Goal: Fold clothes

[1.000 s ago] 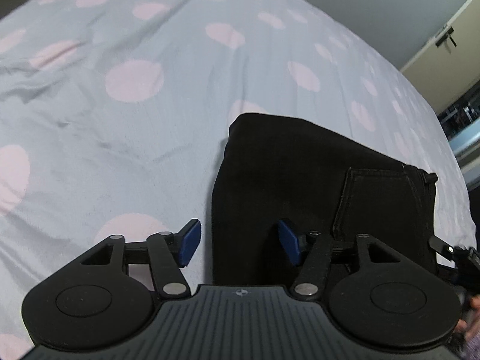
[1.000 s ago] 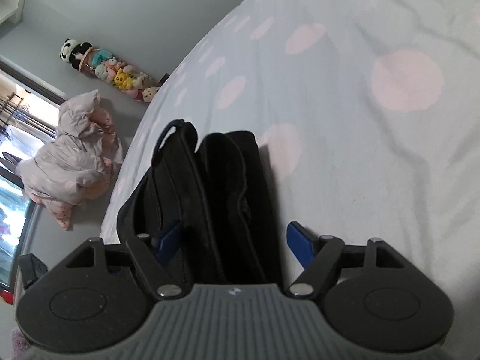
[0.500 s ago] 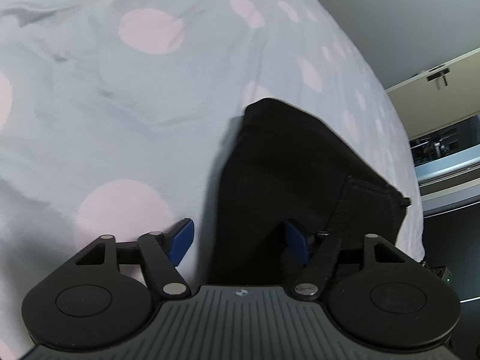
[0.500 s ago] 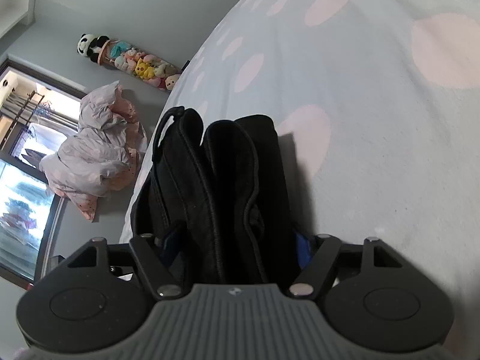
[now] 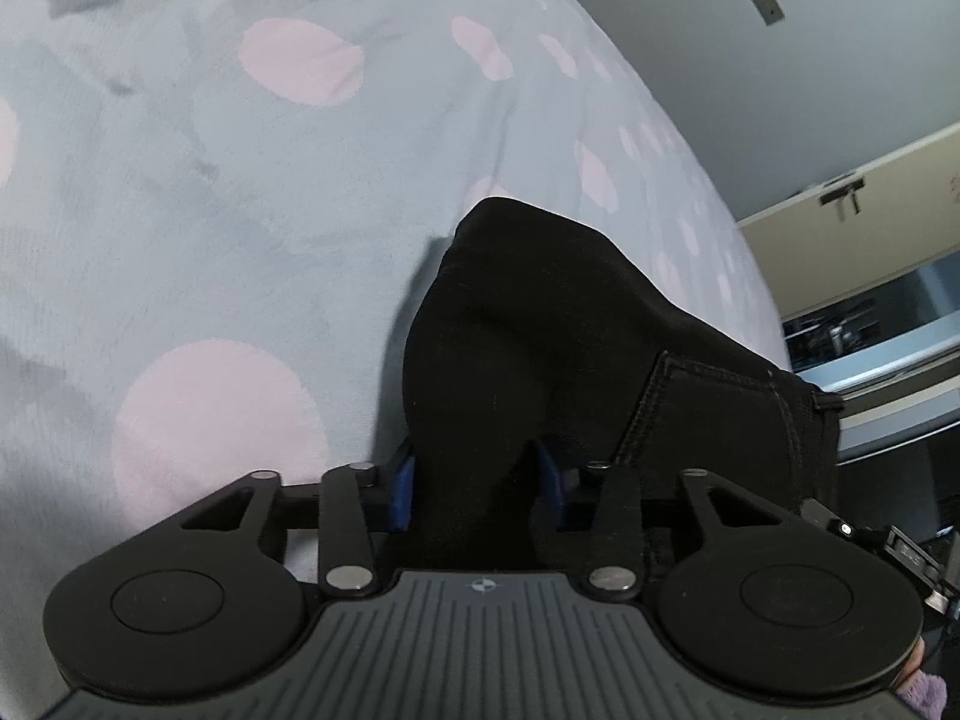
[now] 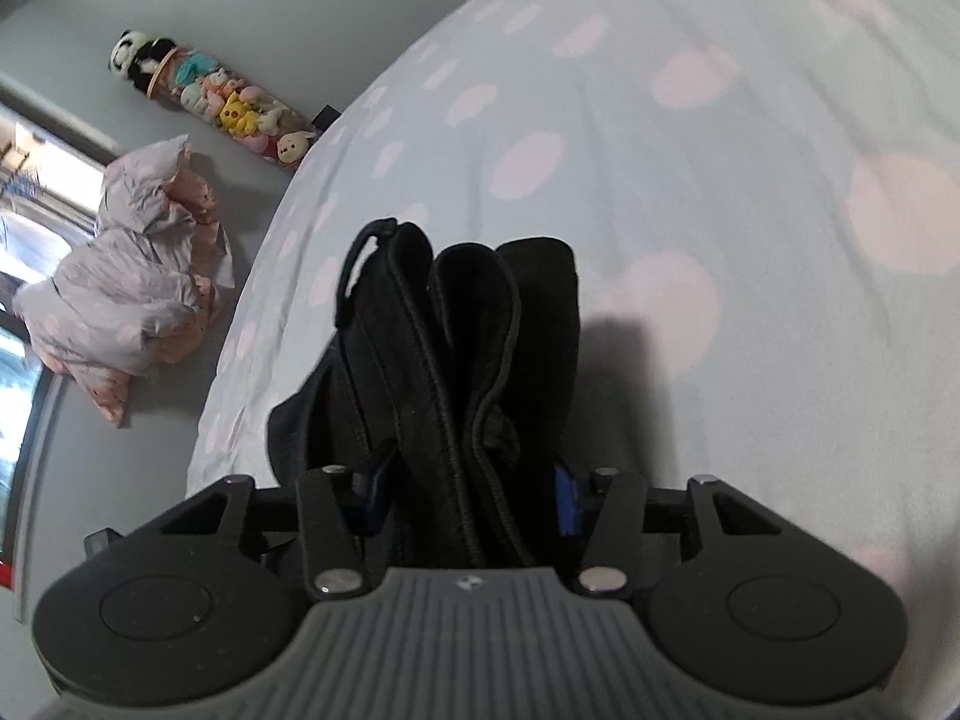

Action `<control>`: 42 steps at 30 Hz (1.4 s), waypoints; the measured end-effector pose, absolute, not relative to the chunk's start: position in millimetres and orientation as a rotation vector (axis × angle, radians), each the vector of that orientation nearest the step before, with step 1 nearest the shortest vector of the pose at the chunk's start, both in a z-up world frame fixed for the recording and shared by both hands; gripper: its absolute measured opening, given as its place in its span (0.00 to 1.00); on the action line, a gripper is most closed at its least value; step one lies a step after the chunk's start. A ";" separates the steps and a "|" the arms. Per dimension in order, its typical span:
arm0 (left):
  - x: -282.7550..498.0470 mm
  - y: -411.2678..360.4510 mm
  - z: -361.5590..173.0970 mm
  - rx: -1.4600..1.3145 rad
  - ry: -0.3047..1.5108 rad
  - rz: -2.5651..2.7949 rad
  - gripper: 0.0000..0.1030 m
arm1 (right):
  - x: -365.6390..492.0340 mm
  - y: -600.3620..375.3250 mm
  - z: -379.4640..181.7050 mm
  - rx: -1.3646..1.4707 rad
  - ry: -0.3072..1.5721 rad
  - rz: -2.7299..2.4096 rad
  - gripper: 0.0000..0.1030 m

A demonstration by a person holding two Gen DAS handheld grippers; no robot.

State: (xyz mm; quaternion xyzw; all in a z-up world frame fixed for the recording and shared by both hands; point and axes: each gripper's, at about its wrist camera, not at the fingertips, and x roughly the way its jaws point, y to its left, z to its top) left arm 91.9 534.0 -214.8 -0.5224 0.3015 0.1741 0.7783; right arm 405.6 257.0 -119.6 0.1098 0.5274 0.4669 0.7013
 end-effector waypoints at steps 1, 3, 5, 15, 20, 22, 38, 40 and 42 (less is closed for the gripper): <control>88.5 534.7 -216.1 -1.146 0.640 0.364 0.35 | 398.9 257.8 -108.5 0.224 1.162 1.038 0.51; 82.9 536.6 -217.0 -1.171 0.620 0.337 0.28 | 385.0 259.1 -88.7 0.185 1.143 1.031 0.50; 79.5 538.9 -215.1 -1.181 0.607 0.307 0.24 | 370.6 260.9 -72.1 0.157 1.126 1.027 0.49; 29.1 570.2 -190.6 -1.205 0.437 0.333 0.20 | 311.2 276.2 -36.0 0.153 1.087 1.085 0.48; 1.1 597.5 -179.0 -1.211 0.393 0.401 0.20 | 290.9 295.0 -40.8 0.221 1.086 1.125 0.48; -7.5 610.6 -175.1 -1.195 0.391 0.421 0.20 | 287.0 309.6 -49.1 0.251 1.093 1.149 0.48; -3.7 826.5 -82.2 -0.896 0.418 0.632 0.19 | 302.7 556.4 -99.8 0.505 1.094 1.363 0.48; -3.8 850.3 -75.8 -0.871 0.408 0.661 0.19 | 301.7 591.8 -104.5 0.534 1.088 1.389 0.48; -0.4 871.4 -70.9 -0.852 0.410 0.689 0.19 | 301.3 625.3 -110.4 0.566 1.088 1.405 0.48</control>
